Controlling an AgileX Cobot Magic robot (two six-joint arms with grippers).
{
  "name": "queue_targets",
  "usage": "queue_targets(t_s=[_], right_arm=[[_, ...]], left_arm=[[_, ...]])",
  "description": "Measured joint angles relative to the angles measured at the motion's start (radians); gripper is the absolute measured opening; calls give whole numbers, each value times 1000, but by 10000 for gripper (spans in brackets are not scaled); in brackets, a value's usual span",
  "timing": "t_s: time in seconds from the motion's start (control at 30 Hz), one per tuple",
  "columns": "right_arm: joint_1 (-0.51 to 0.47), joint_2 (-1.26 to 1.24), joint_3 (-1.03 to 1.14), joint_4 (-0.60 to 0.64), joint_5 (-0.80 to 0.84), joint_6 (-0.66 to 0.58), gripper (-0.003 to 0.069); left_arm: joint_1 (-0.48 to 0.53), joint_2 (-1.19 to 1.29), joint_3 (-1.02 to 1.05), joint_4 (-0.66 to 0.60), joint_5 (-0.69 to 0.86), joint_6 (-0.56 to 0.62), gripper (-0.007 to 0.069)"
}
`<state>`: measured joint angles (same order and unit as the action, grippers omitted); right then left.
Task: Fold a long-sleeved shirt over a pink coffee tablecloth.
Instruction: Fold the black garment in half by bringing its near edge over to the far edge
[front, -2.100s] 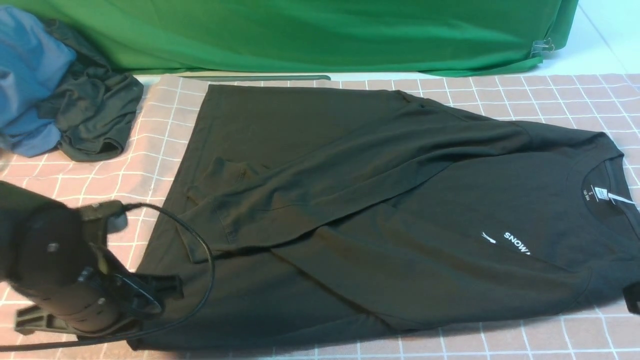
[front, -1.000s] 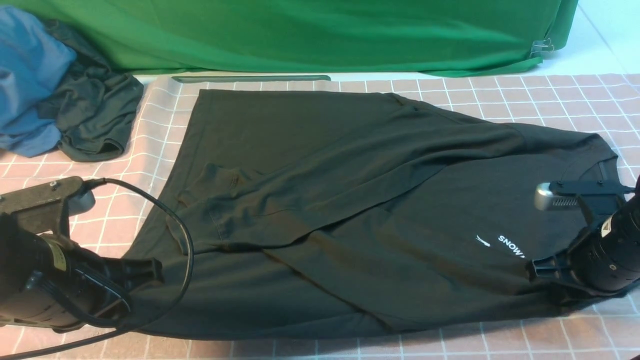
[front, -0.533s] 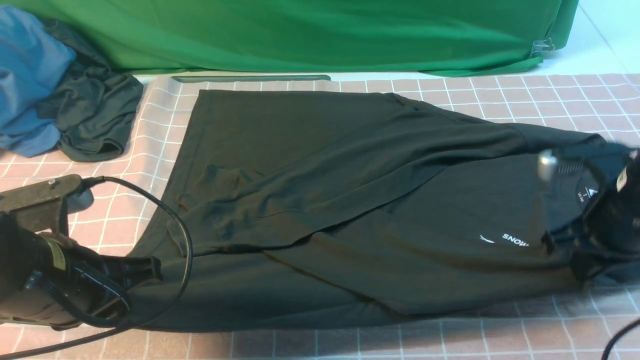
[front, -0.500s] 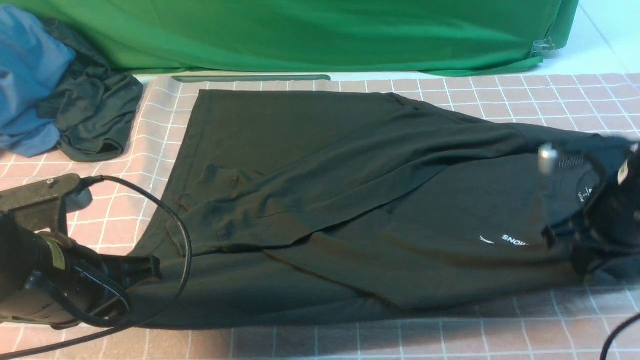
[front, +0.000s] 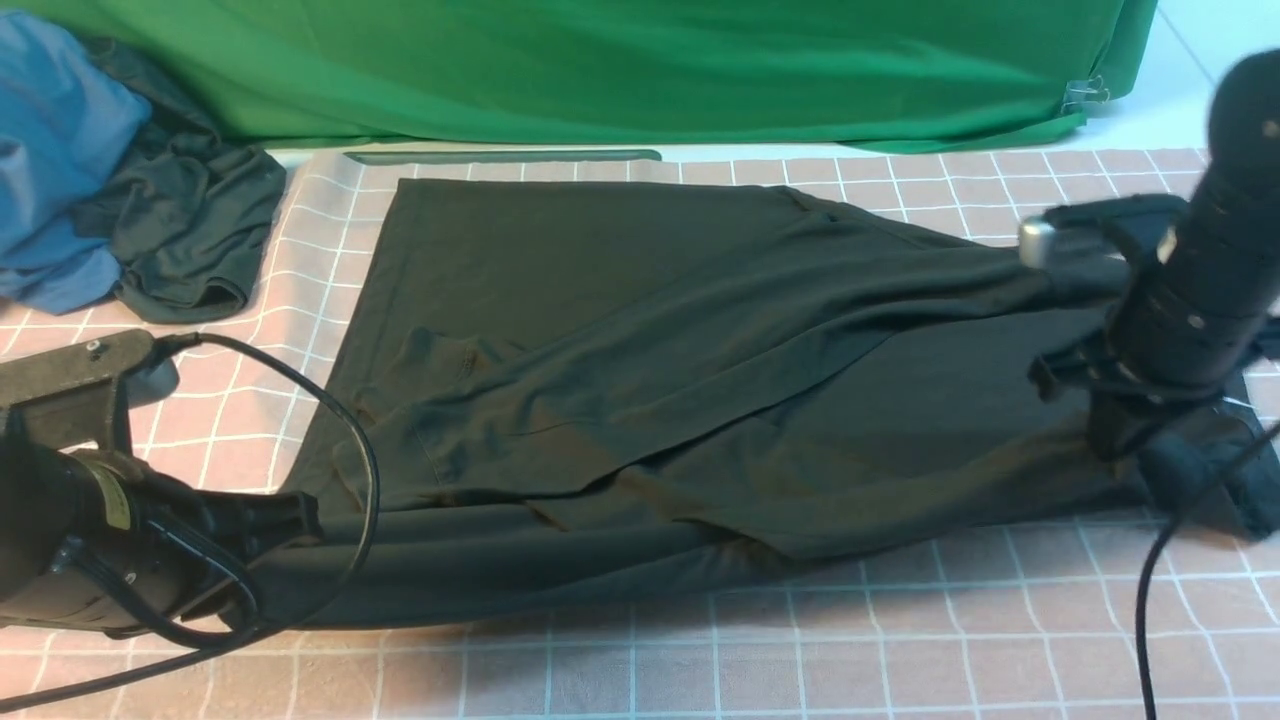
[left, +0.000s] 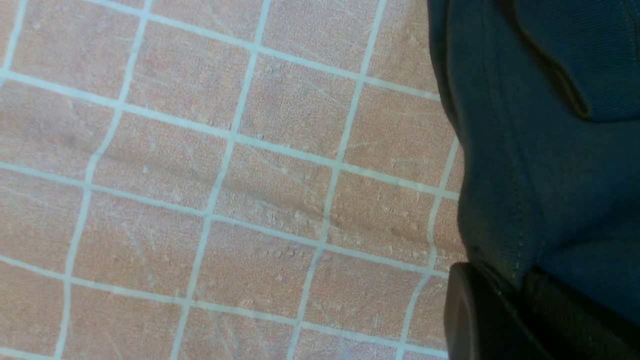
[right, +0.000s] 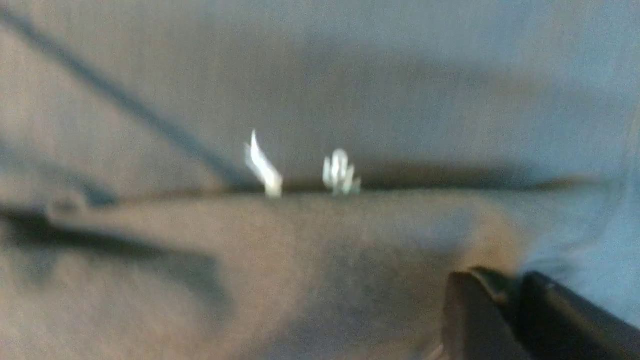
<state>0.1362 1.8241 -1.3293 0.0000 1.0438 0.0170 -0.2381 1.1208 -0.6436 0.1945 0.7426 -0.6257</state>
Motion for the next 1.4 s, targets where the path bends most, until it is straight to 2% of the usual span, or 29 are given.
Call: queue_targets(t_s=[0.17,0.27,0.33,0.43,0.53,0.67,0.73,0.8,0.87,0.93,1.0,1.2,1.4], right_arm=[[0,37,-117,0,-43,13,374],[0,40,-193,0,71,3,472],[2,24,-200,16,124,-24,477],[15,-27,-151,45,147,-56,446],[73,-142,14,77,155,-73,374],[184,-246,225,90,58,-73,350],[240,-266,296,100,3,-64,363],[295,-269,372,107,-75,-36,408],[311,-263,403,109,-120,-27,436],[325,-246,436,107,-192,-17,503],[326,-226,444,102,-243,-17,536],[328,-132,447,65,-359,-17,550],[329,-113,439,28,-376,-17,550]], left_arm=[[0,0,0,0,7,-1,48],[0,0,0,0,10,-1,48],[0,0,0,-1,12,-1,48],[0,0,0,-1,15,-1,48],[0,0,0,-9,23,-1,48],[0,0,0,-15,14,-1,48],[0,0,0,-21,14,-1,48],[0,0,0,-24,14,-1,48],[0,0,0,-26,13,-1,48],[0,0,0,-27,12,-1,48],[0,0,0,-27,12,-1,48],[0,0,0,-27,12,-1,48],[0,0,0,-27,12,0,48]])
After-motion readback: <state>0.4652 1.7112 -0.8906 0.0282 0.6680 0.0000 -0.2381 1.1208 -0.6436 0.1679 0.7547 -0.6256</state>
